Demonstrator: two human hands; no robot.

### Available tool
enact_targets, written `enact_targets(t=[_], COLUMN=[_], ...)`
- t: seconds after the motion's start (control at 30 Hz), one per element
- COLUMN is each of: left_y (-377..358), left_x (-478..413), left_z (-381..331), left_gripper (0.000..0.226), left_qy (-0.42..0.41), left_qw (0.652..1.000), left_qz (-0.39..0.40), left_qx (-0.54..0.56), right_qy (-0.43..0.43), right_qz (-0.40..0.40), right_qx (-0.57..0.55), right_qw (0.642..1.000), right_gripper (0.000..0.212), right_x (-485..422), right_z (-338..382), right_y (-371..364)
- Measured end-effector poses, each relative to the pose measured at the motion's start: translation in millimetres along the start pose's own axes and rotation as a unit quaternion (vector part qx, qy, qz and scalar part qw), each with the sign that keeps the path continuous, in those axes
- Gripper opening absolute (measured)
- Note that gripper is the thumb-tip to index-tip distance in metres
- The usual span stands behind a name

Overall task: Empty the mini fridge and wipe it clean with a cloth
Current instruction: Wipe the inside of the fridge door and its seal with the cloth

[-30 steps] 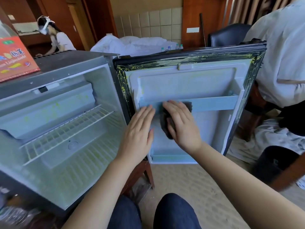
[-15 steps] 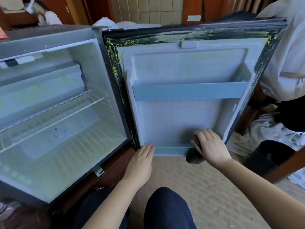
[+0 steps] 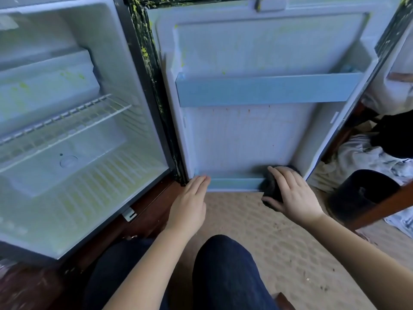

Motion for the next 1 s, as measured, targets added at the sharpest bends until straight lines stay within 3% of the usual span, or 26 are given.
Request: enact_targets(t=[0.07, 0.23, 0.37, 0.57, 0.73, 0.9, 1.0], left_y=[-1, -4, -9, 3, 18, 18, 8], left_x=[1, 2, 2, 13, 21, 21, 21], left_z=[2, 6, 8, 21, 32, 35, 32], left_gripper=[0.06, 0.065, 0.067, 0.064, 0.05, 0.052, 0.057], left_qy=[-0.007, -0.009, -0.024, -0.077, -0.037, -0.018, -0.027], left_qw=[1.0, 1.0, 1.0, 0.996, 0.993, 0.993, 0.996], left_qz=[-0.005, -0.012, -0.007, -0.016, -0.079, -0.09, -0.056], left_qx=[-0.004, 0.005, 0.012, 0.039, 0.08, 0.075, 0.059], right_qy=[0.0, -0.041, -0.053, -0.035, -0.037, -0.022, -0.012], right_qz=[0.037, 0.086, 0.125, 0.088, 0.045, -0.008, 0.002], right_qx=[0.02, 0.075, 0.079, 0.037, 0.022, 0.003, -0.008], right_qw=[0.999, 0.993, 0.988, 0.995, 0.998, 1.0, 1.0], right_gripper=[0.083, 0.066, 0.068, 0.067, 0.051, 0.042, 0.045], right_x=[5, -12, -20, -55, -84, -83, -74], right_z=[-6, -5, 4, 89, 165, 168, 147], right_y=[-3, -15, -25, -37, -51, -52, -46])
Point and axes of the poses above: each hand's wrist, its own x-axis away from the middle knuckle, its own y-axis out of the back of the hand, z = x × y, the point moved 6 cm from there along -x, towards the middle knuckle, and after that the axes turned 1 degree about -y, right-handed, at the moved point
